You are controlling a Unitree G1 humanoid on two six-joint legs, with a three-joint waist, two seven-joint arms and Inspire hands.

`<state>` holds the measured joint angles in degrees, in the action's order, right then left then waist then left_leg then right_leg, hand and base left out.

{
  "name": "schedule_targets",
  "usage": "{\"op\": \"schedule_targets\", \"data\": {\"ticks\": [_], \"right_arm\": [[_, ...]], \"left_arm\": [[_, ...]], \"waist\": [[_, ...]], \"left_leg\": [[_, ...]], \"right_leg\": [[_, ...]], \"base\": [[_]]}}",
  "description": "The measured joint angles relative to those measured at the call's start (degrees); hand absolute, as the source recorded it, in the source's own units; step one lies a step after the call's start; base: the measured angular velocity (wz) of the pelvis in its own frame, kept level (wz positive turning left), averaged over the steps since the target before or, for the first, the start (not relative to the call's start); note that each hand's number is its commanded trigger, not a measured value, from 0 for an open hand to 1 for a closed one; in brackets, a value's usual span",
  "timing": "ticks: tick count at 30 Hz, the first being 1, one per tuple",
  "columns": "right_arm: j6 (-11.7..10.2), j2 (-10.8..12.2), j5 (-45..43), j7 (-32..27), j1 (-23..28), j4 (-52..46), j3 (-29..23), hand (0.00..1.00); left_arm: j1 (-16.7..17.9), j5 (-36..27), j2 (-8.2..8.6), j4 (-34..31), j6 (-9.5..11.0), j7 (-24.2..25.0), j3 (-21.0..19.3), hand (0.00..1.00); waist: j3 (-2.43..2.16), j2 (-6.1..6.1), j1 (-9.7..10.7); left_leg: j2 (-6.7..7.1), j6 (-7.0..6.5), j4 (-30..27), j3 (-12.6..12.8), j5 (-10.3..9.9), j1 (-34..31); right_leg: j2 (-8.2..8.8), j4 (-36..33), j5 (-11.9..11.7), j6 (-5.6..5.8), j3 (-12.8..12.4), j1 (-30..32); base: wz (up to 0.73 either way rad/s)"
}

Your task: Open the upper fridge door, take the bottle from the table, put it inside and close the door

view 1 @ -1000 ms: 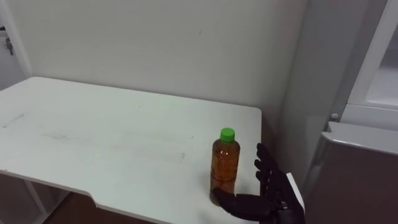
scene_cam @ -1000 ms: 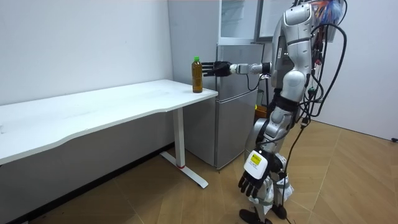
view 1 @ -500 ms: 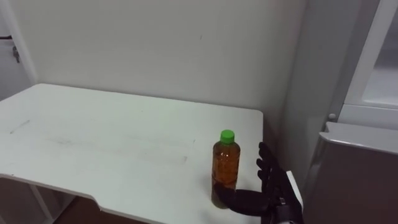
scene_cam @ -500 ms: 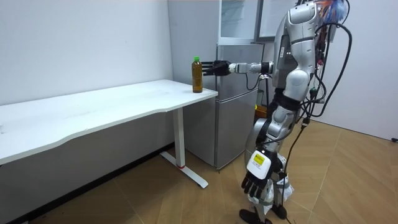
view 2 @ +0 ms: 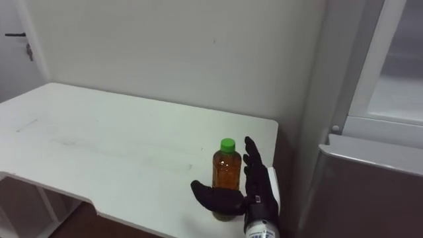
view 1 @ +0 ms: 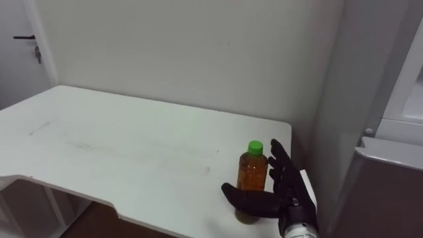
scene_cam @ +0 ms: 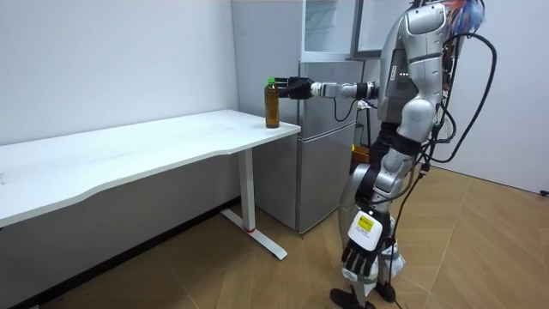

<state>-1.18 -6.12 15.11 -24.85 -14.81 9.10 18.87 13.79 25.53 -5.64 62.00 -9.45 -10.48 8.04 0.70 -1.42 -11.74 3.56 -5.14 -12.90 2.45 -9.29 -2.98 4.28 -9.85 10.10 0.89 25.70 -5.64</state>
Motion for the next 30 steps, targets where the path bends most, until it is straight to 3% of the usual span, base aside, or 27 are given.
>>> {"op": "schedule_targets", "data": {"ticks": [7,17,30], "right_arm": [[-0.1,-0.1,0.0,-0.7,-0.2,1.1,0.0,0.0],[0.0,-0.1,0.0,-1.2,-0.9,7.0,0.0,0.0],[0.0,-1.1,2.6,-1.3,-3.1,14.9,-0.4,0.0]], "left_arm": [[-0.1,0.0,-0.04,-0.6,0.0,0.0,0.0,0.0],[1.7,0.0,-0.05,-4.2,0.0,0.1,-0.2,0.0],[1.5,-1.2,-0.48,-4.7,0.1,1.0,-1.1,0.0]], "waist": [[0.15,-0.26,-1.0],[-0.2,-0.89,-1.6],[0.15,-1.21,-1.4]], "left_leg": [[0.18,-0.07,-0.7,-0.9,0.0,-0.8],[0.31,-0.14,-0.7,-1.3,0.4,-1.2],[0.35,-0.15,-0.9,-1.7,0.5,-1.9]], "right_leg": [[0.49,0.0,0.0,0.05,1.4,0.1],[0.53,0.0,0.0,0.06,2.7,0.1],[0.69,-0.2,0.0,0.06,2.8,0.6]], "base": [[0.07],[0.04],[0.0]]}}
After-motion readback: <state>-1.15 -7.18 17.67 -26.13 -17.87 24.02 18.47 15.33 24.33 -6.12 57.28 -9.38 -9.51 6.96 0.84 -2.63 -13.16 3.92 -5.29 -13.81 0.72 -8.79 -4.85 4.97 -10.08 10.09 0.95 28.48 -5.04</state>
